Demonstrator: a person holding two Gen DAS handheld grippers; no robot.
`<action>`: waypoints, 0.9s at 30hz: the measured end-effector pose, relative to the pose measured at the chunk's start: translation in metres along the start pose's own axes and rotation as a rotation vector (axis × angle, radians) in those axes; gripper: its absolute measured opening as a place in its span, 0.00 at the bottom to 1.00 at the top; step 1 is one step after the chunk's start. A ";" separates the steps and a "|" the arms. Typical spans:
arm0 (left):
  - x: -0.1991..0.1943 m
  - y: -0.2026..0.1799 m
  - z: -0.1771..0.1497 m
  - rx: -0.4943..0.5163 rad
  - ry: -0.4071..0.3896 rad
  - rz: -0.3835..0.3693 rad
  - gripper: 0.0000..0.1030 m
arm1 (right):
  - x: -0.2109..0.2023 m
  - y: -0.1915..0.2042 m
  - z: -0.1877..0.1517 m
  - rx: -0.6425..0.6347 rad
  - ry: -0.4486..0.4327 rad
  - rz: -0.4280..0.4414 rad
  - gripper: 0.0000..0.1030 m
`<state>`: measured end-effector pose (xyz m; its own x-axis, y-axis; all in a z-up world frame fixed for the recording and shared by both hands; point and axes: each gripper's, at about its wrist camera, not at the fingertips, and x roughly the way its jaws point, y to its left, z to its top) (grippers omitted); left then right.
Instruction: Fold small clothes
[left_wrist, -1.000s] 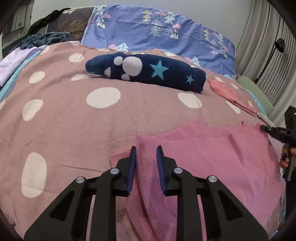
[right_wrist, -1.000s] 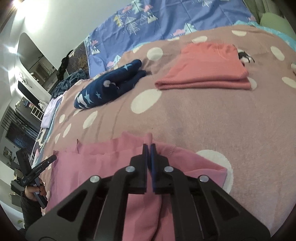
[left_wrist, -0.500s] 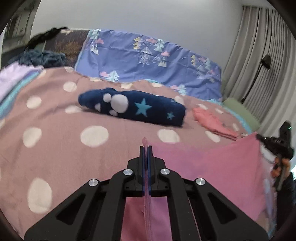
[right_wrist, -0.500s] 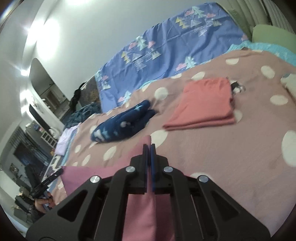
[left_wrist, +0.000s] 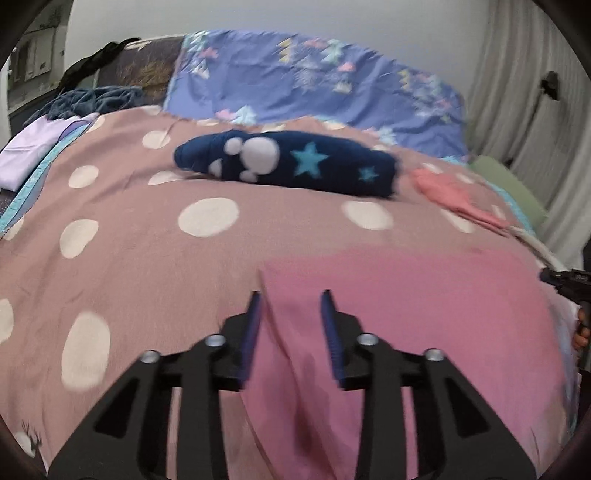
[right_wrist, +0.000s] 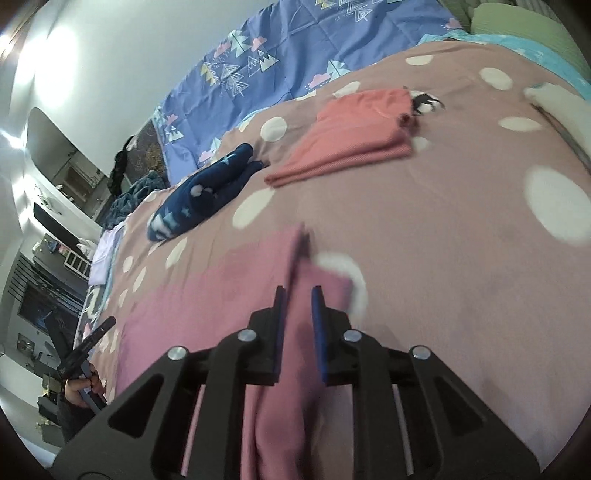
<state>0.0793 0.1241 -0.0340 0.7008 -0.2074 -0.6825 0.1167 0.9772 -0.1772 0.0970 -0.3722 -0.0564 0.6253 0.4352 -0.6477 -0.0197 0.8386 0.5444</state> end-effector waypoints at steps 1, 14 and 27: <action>-0.013 -0.003 -0.010 0.003 -0.002 -0.034 0.37 | -0.011 -0.001 -0.011 -0.003 -0.002 0.012 0.15; -0.101 -0.008 -0.141 -0.035 0.133 -0.104 0.37 | -0.066 0.005 -0.133 -0.011 0.103 0.096 0.27; -0.092 -0.055 -0.135 0.081 0.102 -0.110 0.38 | -0.077 0.008 -0.142 -0.009 0.076 0.021 0.36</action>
<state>-0.0866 0.0835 -0.0573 0.6059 -0.3127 -0.7315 0.2479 0.9479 -0.1999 -0.0618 -0.3525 -0.0775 0.5633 0.4761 -0.6753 -0.0397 0.8319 0.5534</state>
